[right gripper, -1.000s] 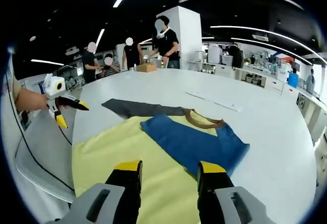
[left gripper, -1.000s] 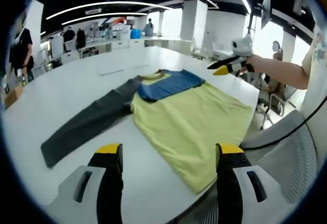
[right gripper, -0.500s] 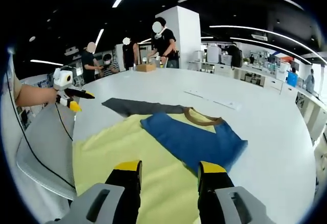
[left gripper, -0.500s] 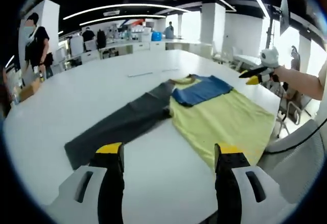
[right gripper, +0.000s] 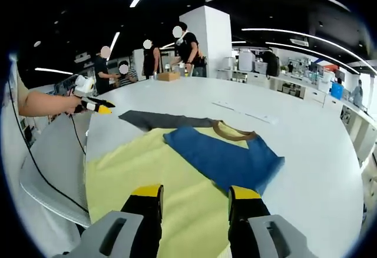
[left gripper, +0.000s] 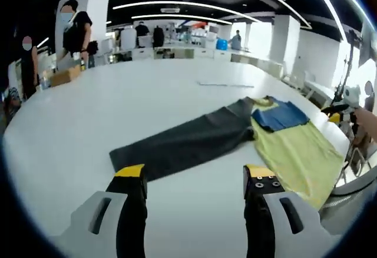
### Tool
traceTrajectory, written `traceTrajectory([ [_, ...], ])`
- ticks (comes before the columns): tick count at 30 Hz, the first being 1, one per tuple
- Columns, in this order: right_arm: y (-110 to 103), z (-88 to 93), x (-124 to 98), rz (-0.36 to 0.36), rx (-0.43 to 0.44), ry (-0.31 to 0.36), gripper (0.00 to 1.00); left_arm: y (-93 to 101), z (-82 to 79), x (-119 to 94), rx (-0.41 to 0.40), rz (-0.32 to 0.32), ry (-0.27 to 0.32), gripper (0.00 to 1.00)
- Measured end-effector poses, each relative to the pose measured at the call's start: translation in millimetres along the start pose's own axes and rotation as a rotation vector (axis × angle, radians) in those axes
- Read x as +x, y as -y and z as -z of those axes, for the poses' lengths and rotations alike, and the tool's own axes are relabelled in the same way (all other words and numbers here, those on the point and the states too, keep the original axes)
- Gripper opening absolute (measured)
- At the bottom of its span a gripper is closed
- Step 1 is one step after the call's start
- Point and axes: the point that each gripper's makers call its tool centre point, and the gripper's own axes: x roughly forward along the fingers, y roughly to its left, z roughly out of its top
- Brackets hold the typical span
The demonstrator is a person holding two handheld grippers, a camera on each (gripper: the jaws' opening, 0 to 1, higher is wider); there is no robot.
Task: Fold the garment on the visible template until the final outline fits inside the template.
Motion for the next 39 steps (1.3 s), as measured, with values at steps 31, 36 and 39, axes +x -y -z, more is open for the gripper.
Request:
traceTrajectory([
  [31,0,25.2,-18,0.028,0.004,-0.06,0.43,-78.6,38.0,17,-0.285,-0.209,-0.092,0.43],
  [36,0,28.7,-21,0.032,0.006,-0.068,0.43,-81.2,37.8,21,-0.279,-0.217,-0.099,0.37],
  [39,1,31.5,-23,0.035,0.009,-0.072,0.43,-82.2,38.6,24,-0.284,-0.221,-0.106,0.34],
])
